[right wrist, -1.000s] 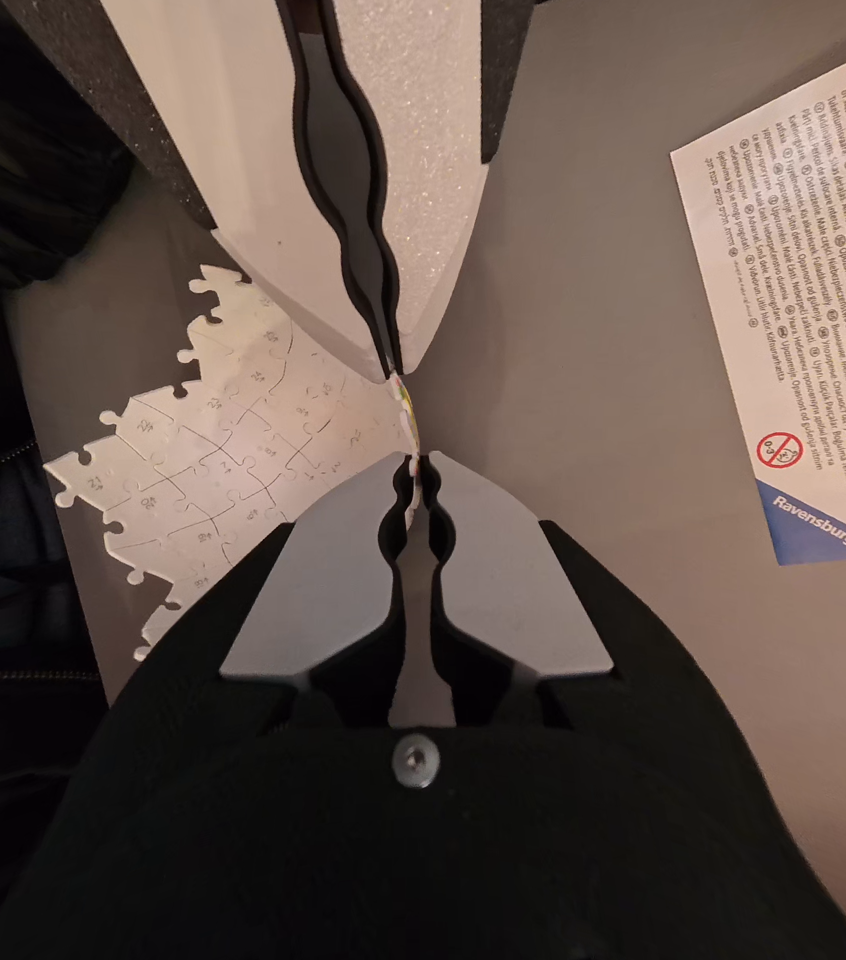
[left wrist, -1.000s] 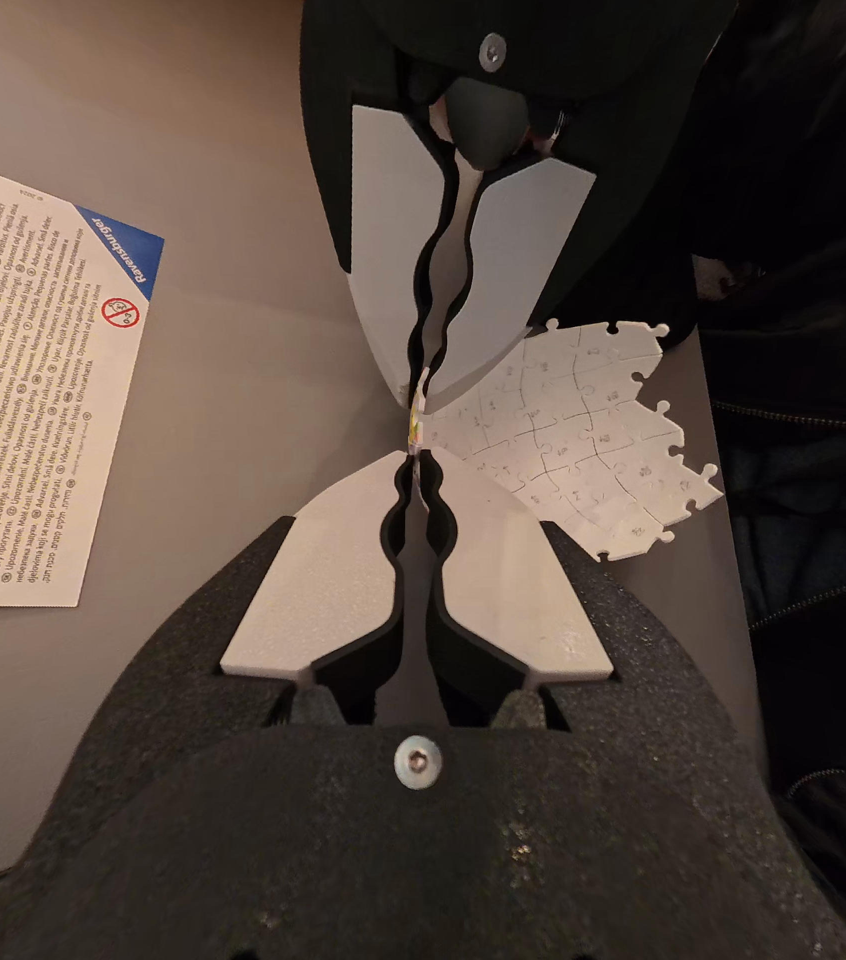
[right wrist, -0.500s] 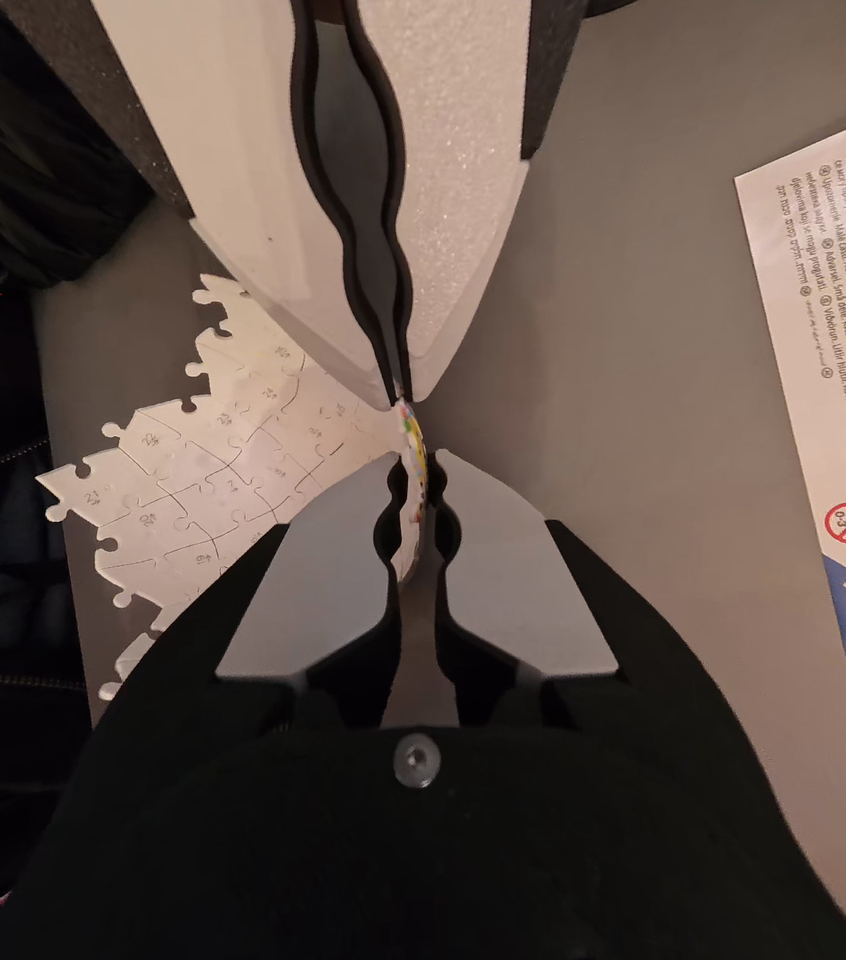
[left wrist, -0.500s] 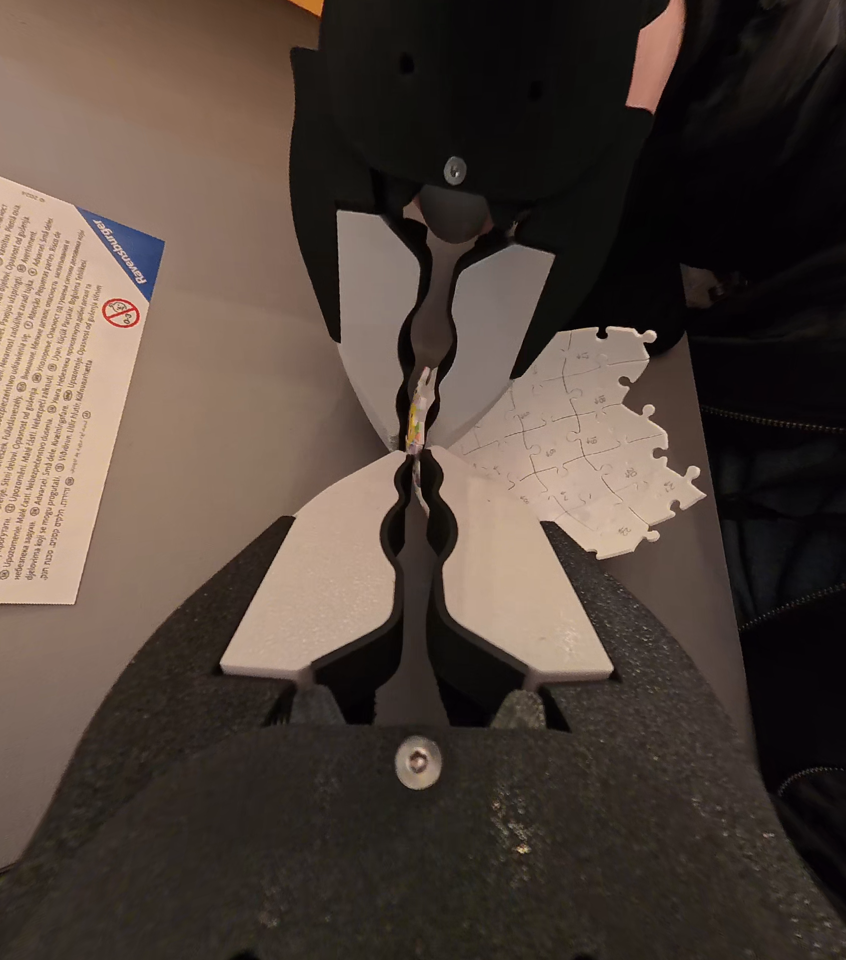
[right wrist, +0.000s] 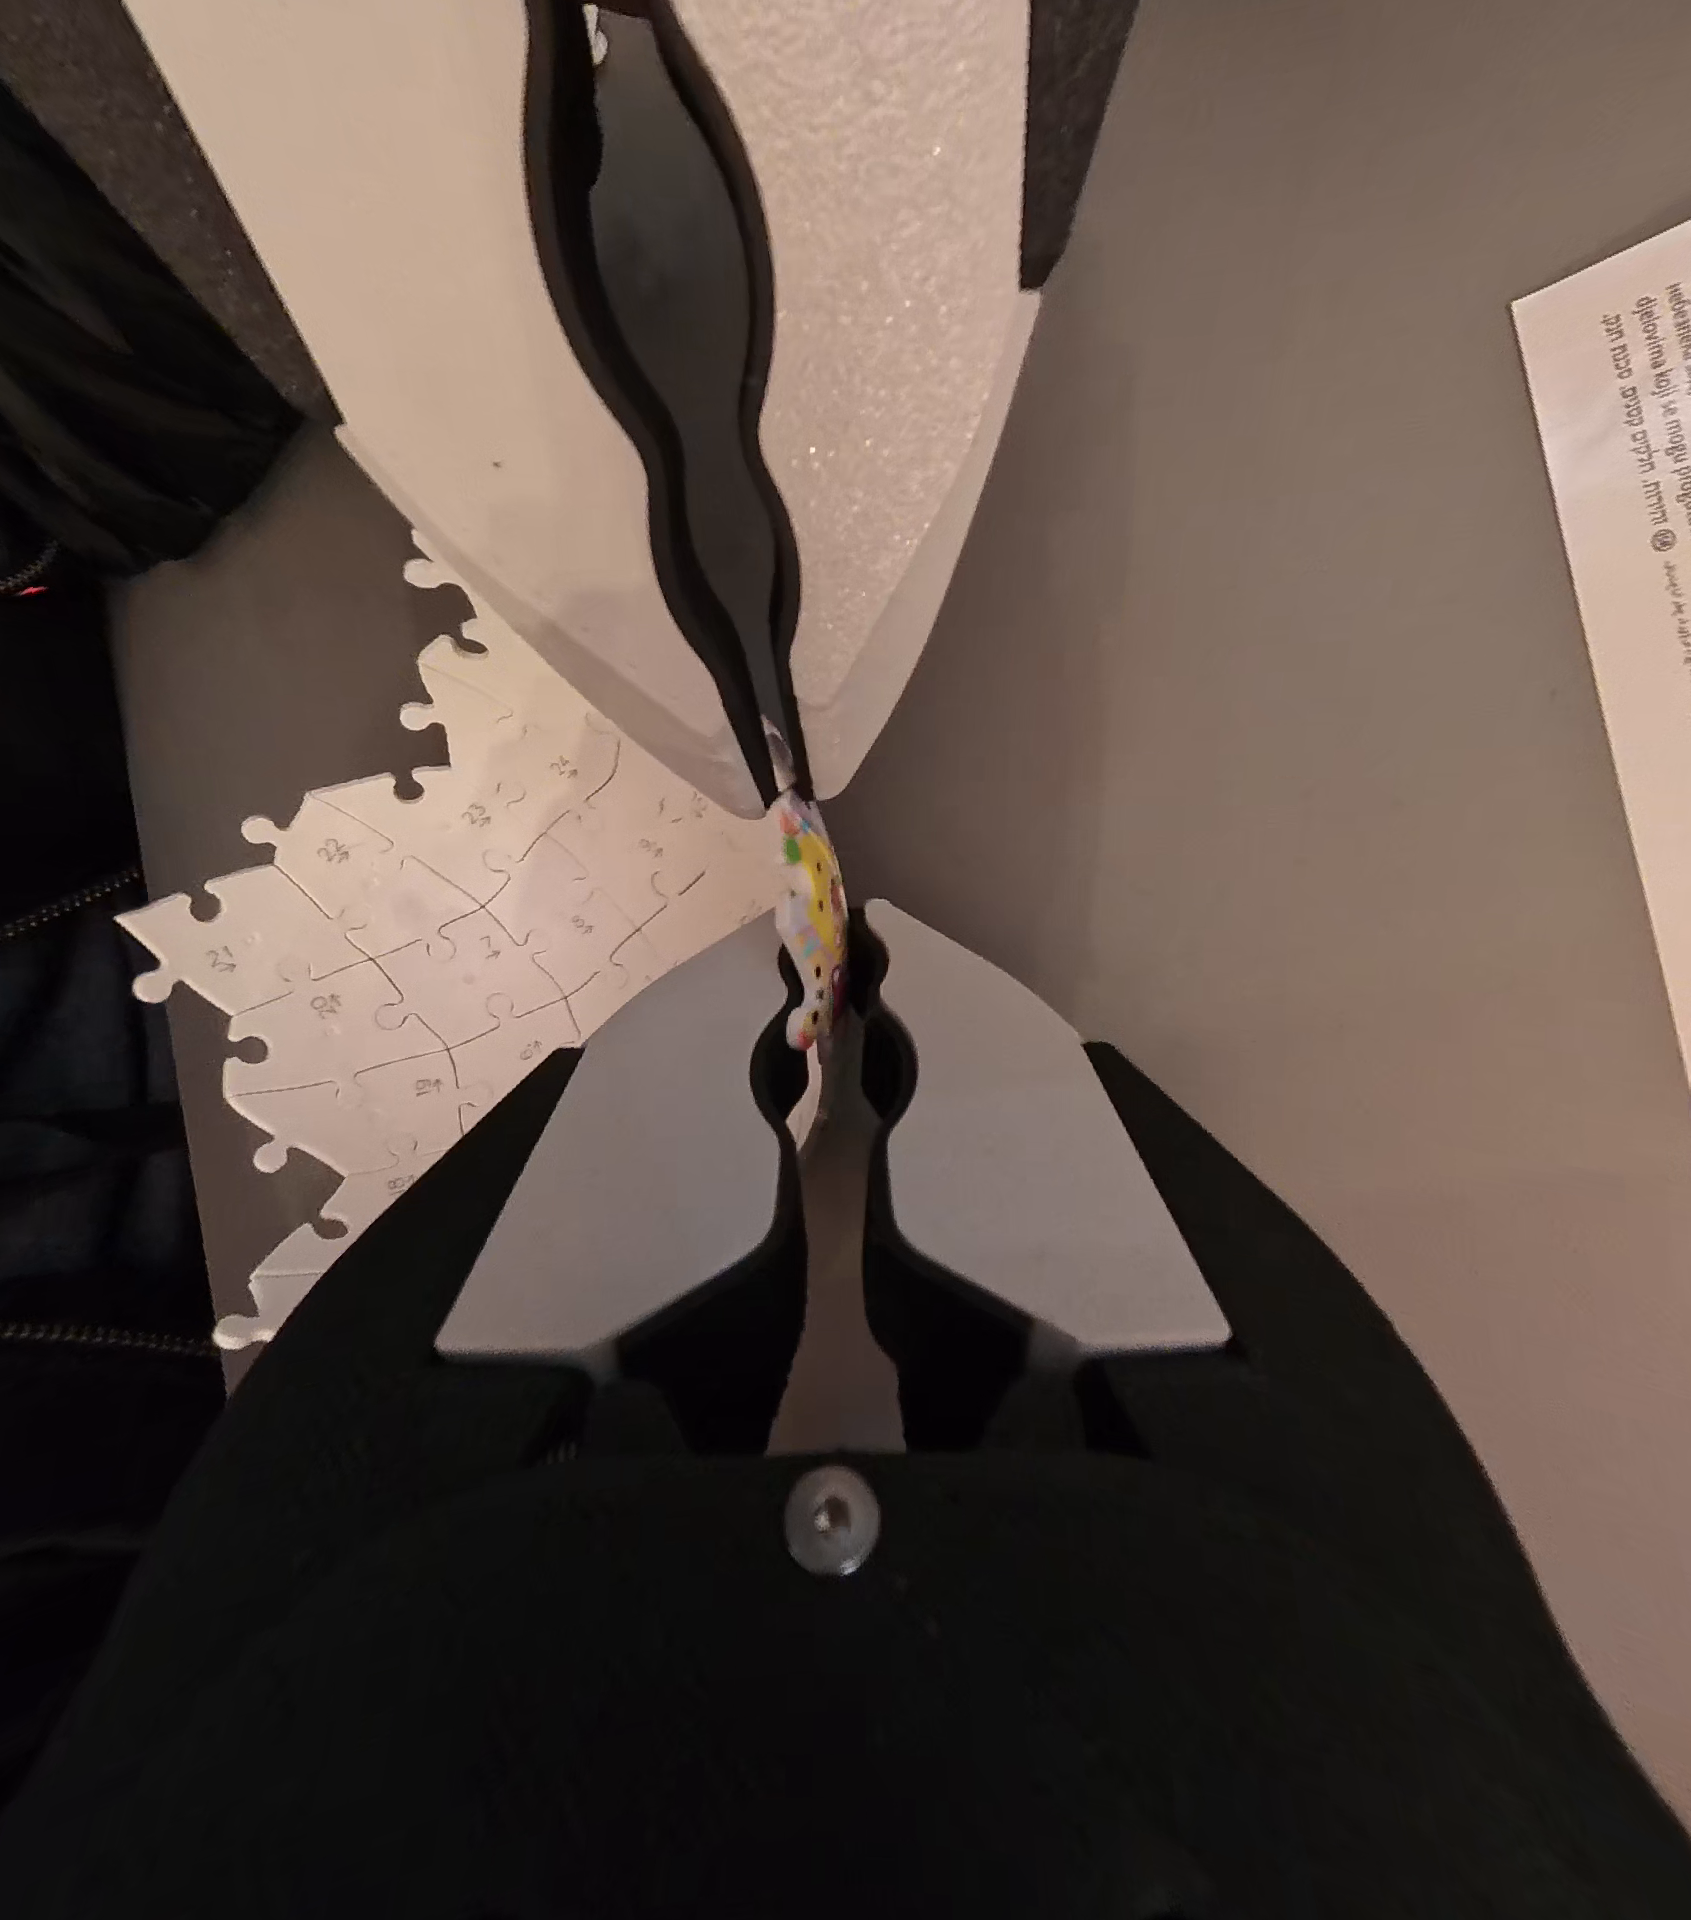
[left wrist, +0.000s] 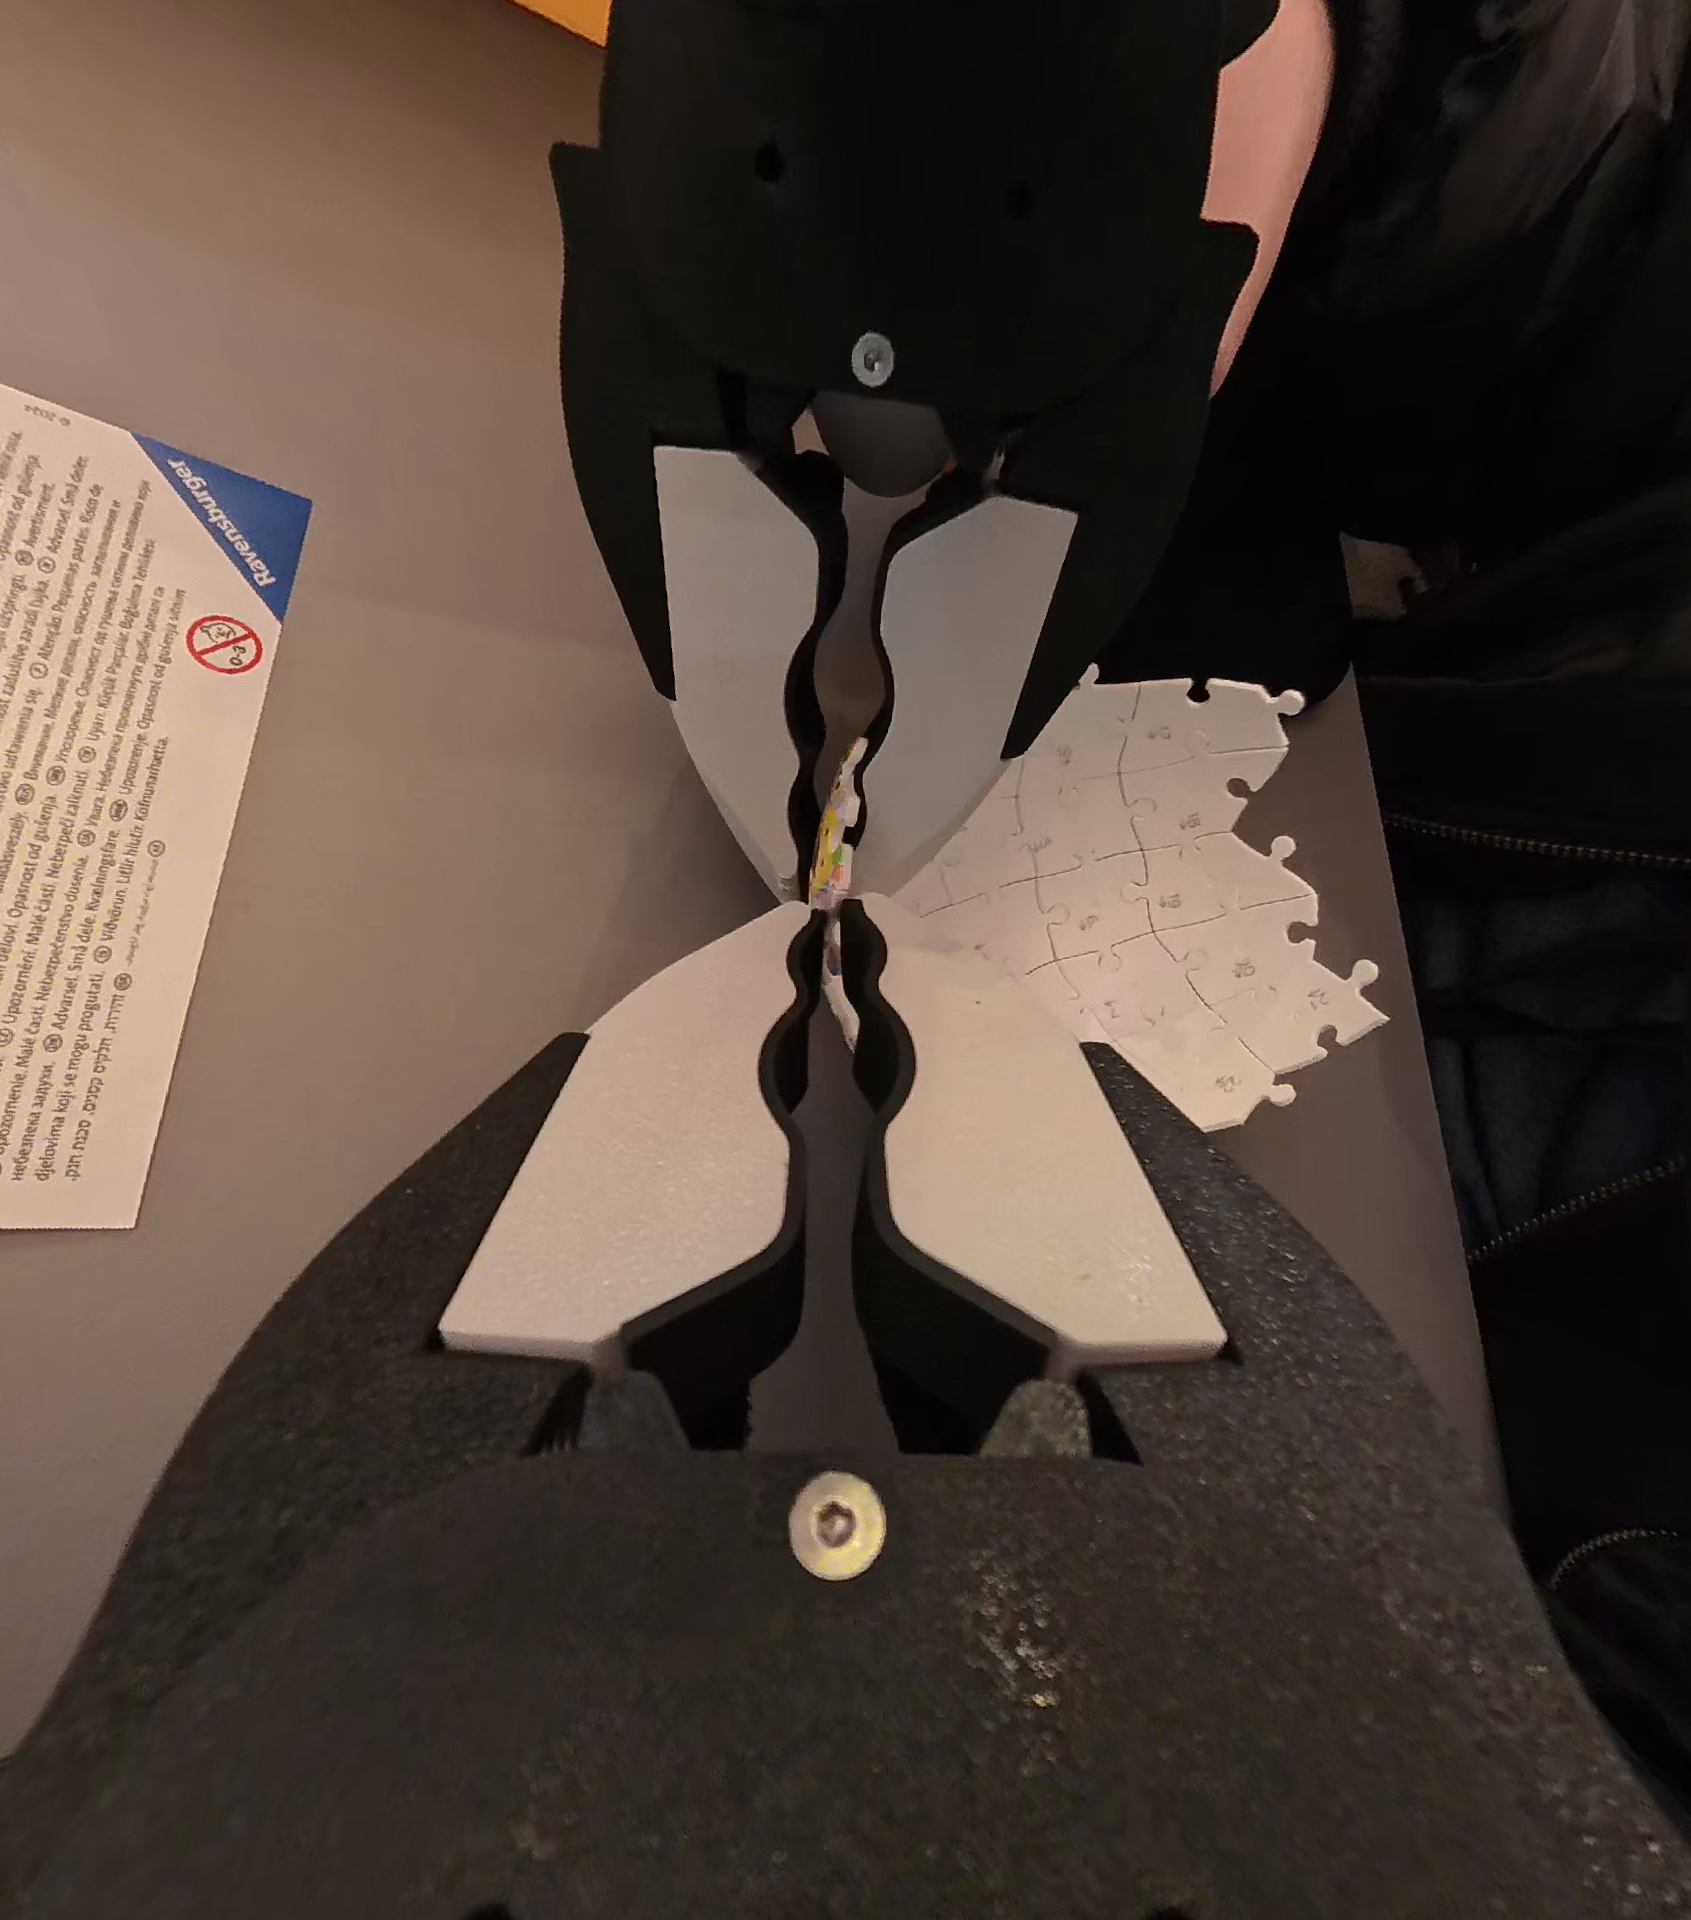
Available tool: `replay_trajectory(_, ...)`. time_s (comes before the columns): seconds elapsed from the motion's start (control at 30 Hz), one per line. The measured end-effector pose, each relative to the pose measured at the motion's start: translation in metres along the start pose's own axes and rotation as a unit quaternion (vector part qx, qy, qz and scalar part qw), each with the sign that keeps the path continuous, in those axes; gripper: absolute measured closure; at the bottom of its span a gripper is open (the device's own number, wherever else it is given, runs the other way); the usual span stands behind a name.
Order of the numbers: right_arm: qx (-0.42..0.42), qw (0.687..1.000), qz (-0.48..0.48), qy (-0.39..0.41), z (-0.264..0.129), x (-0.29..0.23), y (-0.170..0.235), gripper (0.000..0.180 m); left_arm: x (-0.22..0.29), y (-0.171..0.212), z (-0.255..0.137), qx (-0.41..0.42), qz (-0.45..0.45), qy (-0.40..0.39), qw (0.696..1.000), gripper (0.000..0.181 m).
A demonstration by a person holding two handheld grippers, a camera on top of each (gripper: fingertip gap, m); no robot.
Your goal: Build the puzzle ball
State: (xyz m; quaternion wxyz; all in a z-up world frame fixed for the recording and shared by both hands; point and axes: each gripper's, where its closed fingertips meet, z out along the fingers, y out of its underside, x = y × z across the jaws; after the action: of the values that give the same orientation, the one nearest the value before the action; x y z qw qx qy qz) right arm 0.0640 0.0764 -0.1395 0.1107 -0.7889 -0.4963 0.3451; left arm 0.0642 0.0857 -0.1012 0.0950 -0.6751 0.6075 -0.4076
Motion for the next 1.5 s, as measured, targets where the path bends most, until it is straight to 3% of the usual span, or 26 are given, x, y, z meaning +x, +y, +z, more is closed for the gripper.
replay_trajectory(0.43, -0.005, 1.000, -0.016, 0.010, -0.0005, 0.0001, 0.0002, 0.172, 0.0009, -0.0011, 0.0005, 0.001, 0.001, 0.001, 1.000, 0.178)
replay_trajectory(0.57, 0.004, 1.000, -0.004, 0.003, 0.0026, 0.0031, -0.0003, 0.163, 0.0018, -0.0021, 0.0004, 0.004, 0.000, 0.003, 1.000, 0.178)
replay_trajectory(0.83, 0.011, 1.000, -0.007, -0.015, 0.0024, -0.0014, -0.0018, 0.173, 0.0018, -0.0029, -0.0006, 0.008, -0.002, 0.007, 1.000, 0.178)
replay_trajectory(1.17, 0.008, 1.000, -0.015, -0.005, 0.0011, -0.0018, -0.0022, 0.174, 0.0036, -0.0037, -0.0016, 0.009, 0.000, 0.008, 1.000, 0.178)
replay_trajectory(1.37, 0.008, 0.997, -0.065, 0.045, -0.0001, 0.0030, -0.0055, 0.170, 0.0007, -0.0046, -0.0033, 0.016, -0.007, 0.004, 1.000, 0.178)
replay_trajectory(1.5, 0.013, 0.999, -0.043, 0.026, 0.0007, 0.0023, -0.0049, 0.170, 0.0004, -0.0040, -0.0029, 0.014, -0.007, 0.004, 1.000, 0.178)
